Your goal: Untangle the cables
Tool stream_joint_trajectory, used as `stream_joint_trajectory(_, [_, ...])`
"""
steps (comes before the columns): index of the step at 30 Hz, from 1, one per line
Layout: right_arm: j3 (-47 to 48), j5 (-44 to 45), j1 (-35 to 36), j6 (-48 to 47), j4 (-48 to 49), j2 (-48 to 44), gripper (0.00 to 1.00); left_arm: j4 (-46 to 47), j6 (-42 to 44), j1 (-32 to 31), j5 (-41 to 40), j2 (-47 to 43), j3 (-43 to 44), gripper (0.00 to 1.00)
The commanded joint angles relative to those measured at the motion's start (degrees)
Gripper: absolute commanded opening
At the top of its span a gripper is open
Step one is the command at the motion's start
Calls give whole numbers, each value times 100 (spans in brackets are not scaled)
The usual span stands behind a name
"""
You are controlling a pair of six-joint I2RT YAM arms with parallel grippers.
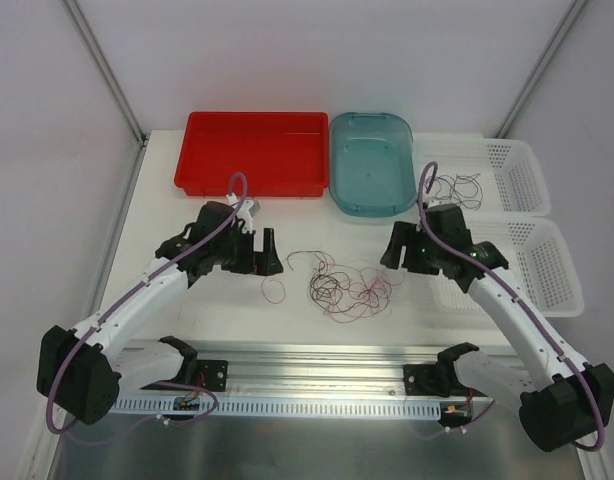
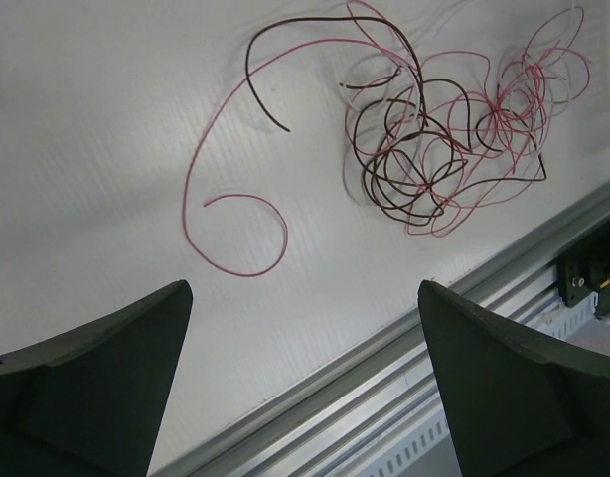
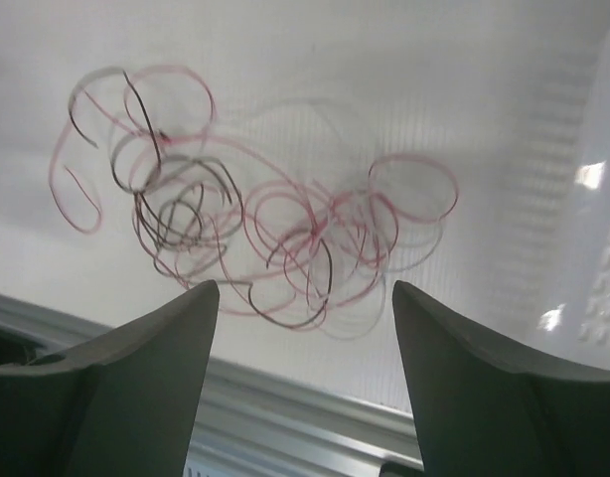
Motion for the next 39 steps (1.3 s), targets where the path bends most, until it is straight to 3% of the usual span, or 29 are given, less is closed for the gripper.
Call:
stream_joint_trajectory(1, [-631,281,605,554,234,-356,74,447,-774,-668,-154,150,223,99])
stream_joint_trajectory(5, [-1062,413,1238,652,709,-339,70,684,-1293,-1346,-646,756,302,98])
stream_joint_trajectory(13, [-449,291,2136,-805,1122,336,58,1045,-2155,-1963,-1236,1504,101,95])
stream_joint_trajectory(24, [316,-781,2347,-1466,1790,2208,49,1335,-2533,-1989,-1306,916,-655,96])
stream_joint_trajectory(29, [493,-843,2391,-1519,1975,2982,45,1344,-2613,-1989,-1315,608,-954,96])
stream_joint_trajectory(32, [546,-861,2417,-1511,2142,3325,37,1353,-2639,-1989,-1289,485,-1068,96])
stream_joint_trajectory(33, [563,-844,2443,-1502,2177,3370,27,1344,-2657,-1989,-1297,424,-1121,96])
stream_joint_trajectory(36, [721,-747,2514,-1458,2117,3230,12,1344,-2674,-1989,-1323,283,-1209,96])
stream_joint_trajectory(39, [1125,-624,2619,-1484,1897,3002,6,1361,-2631,-1989,-1350,90,-1253,97])
